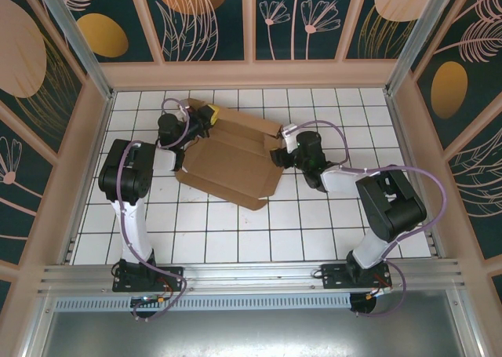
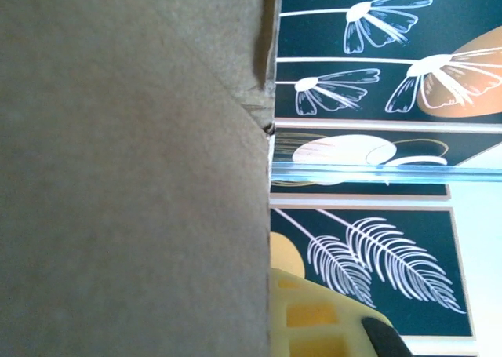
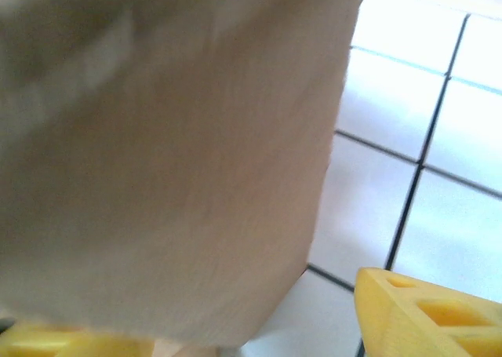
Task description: Fold the paper box
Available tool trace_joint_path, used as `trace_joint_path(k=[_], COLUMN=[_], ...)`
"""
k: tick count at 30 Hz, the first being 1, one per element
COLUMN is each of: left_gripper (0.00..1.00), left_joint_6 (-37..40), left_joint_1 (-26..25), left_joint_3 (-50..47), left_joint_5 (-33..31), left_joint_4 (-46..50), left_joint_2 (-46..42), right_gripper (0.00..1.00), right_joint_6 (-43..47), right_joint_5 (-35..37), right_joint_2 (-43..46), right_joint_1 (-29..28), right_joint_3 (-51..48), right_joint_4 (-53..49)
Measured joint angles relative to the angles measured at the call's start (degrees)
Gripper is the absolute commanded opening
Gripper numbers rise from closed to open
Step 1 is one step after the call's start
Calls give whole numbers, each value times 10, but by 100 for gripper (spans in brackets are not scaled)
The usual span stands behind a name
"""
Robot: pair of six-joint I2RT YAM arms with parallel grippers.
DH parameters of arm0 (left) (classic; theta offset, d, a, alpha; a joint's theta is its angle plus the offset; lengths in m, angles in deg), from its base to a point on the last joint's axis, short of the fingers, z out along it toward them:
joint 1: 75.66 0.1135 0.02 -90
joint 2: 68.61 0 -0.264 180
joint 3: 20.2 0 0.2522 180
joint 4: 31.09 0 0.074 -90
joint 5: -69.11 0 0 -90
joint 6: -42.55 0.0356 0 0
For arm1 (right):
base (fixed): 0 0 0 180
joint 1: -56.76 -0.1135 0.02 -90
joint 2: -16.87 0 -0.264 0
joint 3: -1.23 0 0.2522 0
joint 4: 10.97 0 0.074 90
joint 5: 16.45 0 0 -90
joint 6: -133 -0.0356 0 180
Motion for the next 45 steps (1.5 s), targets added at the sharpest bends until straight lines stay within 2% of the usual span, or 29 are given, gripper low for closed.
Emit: trace_joint_path(k=[7, 12, 17, 20, 22, 23, 25, 31, 33, 38, 41, 42, 45], left_gripper=[0, 0, 0, 0, 0, 0, 0, 0, 0, 0, 14, 20, 33], left_joint_6=[33, 38, 39, 38, 38, 38, 38, 35, 32, 25, 21, 20, 25], left_joint_1=[-7, -9, -11, -16, -19, -21, -25, -41, -46, -62, -66, -66, -75], left_joint_3=[2, 8, 8, 8, 8, 8, 8, 21, 31, 38, 38, 38, 33], left_joint_5=[-7, -12, -28, -43, -54, -62, -78, -140, -157, -201, -218, -217, -185], left_joint_4=[48, 67, 93, 107, 117, 128, 149, 247, 279, 324, 332, 332, 342], left_joint_2=[-17, -19, -32, -38, -43, -48, -58, -97, -104, -118, -122, -122, -122], right_gripper=[65, 51, 43, 34, 24, 13, 8, 5, 0, 0, 0, 3, 7], right_joint_6=[15, 19, 12, 12, 10, 7, -1, -21, -31, -53, -62, -61, -48], right_joint_5=[72, 137, 196, 234, 263, 280, 314, 402, 428, 470, 472, 469, 442], right_joint_2=[-27, -49, -71, -90, -102, -108, -120, -162, -181, -213, -221, -221, -215], right_joint_1=[-21, -40, -55, -63, -68, -69, -70, -74, -76, -79, -81, -81, -81], right_joint_3=[0, 9, 33, 52, 69, 78, 97, 167, 194, 230, 243, 242, 216], right_joint_4=[43, 61, 61, 59, 49, 42, 33, 13, 2, -11, -17, -15, 12])
